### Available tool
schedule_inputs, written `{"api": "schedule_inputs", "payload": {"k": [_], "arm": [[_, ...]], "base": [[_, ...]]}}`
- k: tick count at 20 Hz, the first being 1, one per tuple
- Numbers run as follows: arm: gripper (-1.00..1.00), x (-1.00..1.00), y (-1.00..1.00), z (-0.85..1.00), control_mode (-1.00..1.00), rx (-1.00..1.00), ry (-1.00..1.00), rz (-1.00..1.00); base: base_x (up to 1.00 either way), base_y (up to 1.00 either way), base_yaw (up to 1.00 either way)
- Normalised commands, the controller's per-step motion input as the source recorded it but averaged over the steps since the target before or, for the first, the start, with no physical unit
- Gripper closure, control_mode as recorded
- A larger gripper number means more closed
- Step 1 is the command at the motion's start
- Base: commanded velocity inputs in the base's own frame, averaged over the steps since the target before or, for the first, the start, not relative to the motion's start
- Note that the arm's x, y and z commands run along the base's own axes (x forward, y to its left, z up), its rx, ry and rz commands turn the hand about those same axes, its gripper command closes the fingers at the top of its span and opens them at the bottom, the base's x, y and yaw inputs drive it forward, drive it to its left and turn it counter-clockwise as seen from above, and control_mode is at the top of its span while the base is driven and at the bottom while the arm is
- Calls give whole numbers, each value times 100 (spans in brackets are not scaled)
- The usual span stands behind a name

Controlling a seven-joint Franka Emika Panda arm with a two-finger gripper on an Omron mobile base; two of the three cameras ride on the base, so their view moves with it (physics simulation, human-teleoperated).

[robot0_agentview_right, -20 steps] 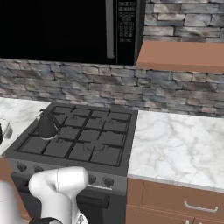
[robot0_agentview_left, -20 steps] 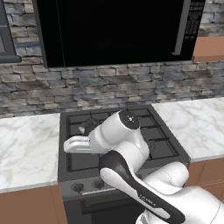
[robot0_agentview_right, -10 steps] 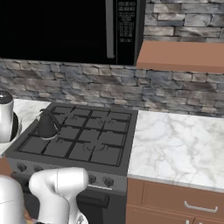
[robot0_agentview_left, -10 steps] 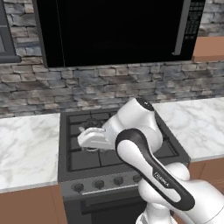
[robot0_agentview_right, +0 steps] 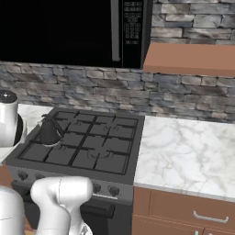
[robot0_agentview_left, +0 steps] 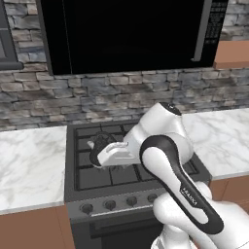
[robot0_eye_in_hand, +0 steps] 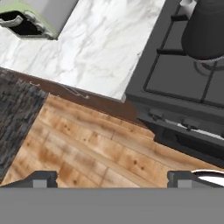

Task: The kettle is done boiling. Turn off the stove, then wait for 300 timesteps before moving the kettle to the dining table.

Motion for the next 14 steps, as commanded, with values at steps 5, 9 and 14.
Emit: {"api": "schedule_inputs", "payload": {"k": [5, 9, 14], "arm": [[-100, -5, -34, 26, -100, -4, -6, 13], [-100, 0, -38, 26, -100, -2, -8, 15], [-100, 0, -35, 12, -100, -1, -9, 14]], "base": [[0, 0, 0], [0, 0, 0], [0, 0, 0]]}}
